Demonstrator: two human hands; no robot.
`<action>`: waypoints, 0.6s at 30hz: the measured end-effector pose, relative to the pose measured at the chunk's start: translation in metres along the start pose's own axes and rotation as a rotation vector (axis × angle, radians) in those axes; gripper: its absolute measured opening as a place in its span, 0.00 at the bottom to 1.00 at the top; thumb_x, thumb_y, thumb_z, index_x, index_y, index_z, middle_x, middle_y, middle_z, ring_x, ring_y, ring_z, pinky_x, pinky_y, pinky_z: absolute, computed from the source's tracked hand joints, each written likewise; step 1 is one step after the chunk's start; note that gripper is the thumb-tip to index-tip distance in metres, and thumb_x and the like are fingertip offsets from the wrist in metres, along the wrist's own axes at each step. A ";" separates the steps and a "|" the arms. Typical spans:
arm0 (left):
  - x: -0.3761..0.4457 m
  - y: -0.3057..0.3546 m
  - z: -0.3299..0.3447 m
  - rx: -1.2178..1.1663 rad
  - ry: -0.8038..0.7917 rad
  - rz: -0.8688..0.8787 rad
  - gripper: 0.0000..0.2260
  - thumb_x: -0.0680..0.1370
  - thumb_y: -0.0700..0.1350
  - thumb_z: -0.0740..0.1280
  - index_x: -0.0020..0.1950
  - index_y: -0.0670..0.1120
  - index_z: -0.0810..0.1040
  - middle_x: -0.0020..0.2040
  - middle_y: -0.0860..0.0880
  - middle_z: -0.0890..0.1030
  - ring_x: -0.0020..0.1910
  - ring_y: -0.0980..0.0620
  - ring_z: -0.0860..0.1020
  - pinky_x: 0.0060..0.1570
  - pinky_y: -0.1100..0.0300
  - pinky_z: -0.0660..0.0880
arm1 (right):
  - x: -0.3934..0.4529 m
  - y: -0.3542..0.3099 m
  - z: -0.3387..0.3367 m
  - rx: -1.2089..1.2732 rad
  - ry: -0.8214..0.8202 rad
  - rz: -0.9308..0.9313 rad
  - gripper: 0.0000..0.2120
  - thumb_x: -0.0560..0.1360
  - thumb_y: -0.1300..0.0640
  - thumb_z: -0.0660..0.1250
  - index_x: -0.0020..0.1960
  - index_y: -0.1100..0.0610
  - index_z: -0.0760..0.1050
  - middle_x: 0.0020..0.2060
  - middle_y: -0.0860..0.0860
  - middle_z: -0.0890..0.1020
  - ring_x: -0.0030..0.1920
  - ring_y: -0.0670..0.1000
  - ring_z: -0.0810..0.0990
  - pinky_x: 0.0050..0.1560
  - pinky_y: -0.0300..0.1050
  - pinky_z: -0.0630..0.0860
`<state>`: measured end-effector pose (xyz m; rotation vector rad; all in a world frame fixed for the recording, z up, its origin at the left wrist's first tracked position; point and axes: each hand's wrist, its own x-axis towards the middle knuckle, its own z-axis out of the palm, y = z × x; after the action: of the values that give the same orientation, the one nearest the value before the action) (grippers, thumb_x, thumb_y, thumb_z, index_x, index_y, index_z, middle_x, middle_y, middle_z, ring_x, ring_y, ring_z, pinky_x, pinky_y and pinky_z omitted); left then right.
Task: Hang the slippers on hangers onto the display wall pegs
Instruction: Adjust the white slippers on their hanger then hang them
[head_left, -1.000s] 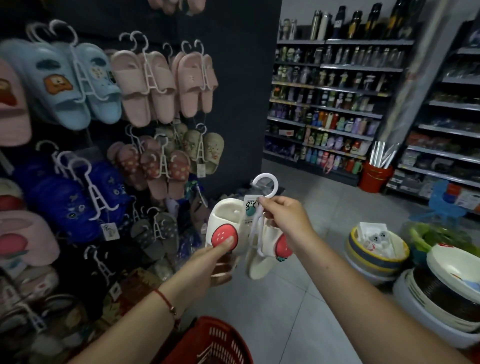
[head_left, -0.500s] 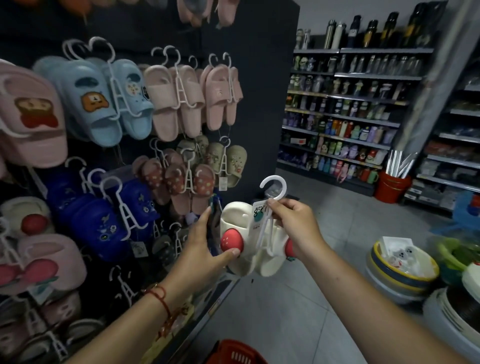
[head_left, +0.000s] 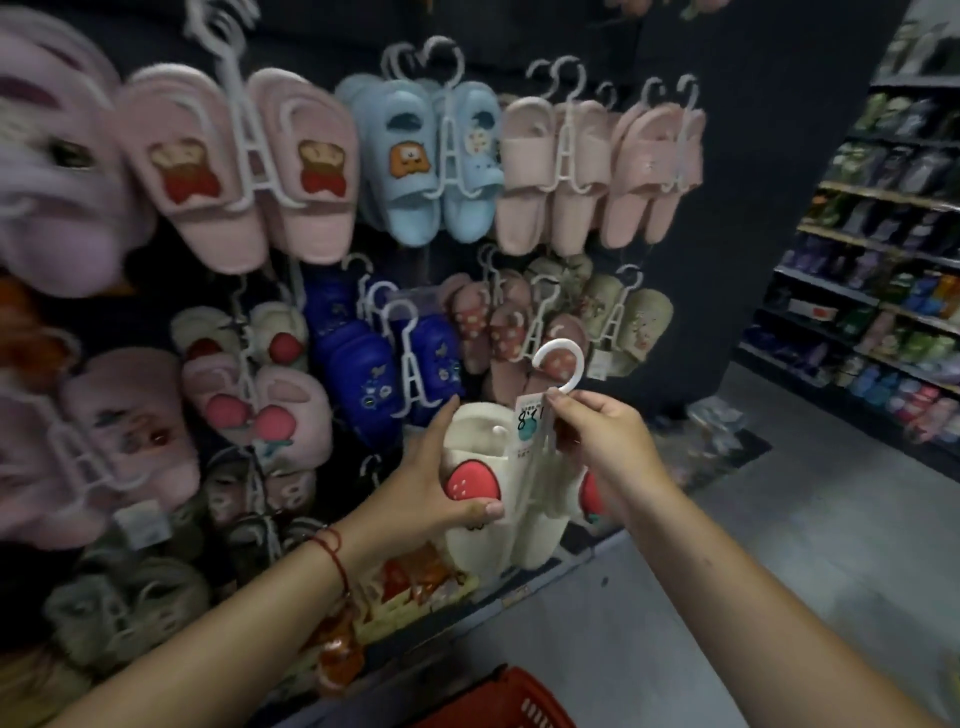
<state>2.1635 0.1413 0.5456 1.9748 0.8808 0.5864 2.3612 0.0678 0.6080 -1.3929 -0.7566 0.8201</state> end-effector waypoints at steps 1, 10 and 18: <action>-0.008 -0.002 -0.003 -0.009 0.021 -0.019 0.53 0.63 0.63 0.80 0.74 0.77 0.43 0.76 0.55 0.58 0.70 0.54 0.68 0.68 0.56 0.72 | 0.002 0.002 0.006 -0.002 -0.038 0.010 0.08 0.76 0.54 0.72 0.43 0.58 0.86 0.46 0.63 0.85 0.43 0.56 0.81 0.50 0.53 0.78; -0.089 -0.018 -0.028 -0.176 0.200 -0.153 0.46 0.66 0.64 0.77 0.72 0.76 0.48 0.73 0.66 0.65 0.65 0.70 0.73 0.64 0.64 0.74 | -0.009 0.019 0.073 0.089 -0.382 0.102 0.07 0.78 0.57 0.71 0.49 0.61 0.83 0.44 0.59 0.87 0.43 0.57 0.86 0.42 0.48 0.83; -0.141 -0.034 -0.068 -0.081 0.382 -0.269 0.44 0.73 0.61 0.75 0.78 0.70 0.47 0.70 0.64 0.67 0.60 0.71 0.71 0.52 0.75 0.72 | -0.033 0.021 0.137 0.097 -0.553 0.107 0.08 0.78 0.58 0.70 0.47 0.62 0.83 0.43 0.59 0.87 0.43 0.58 0.87 0.43 0.49 0.84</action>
<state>2.0151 0.0820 0.5415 1.6595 1.3105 0.8410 2.2262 0.1120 0.5941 -1.1325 -1.0500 1.3362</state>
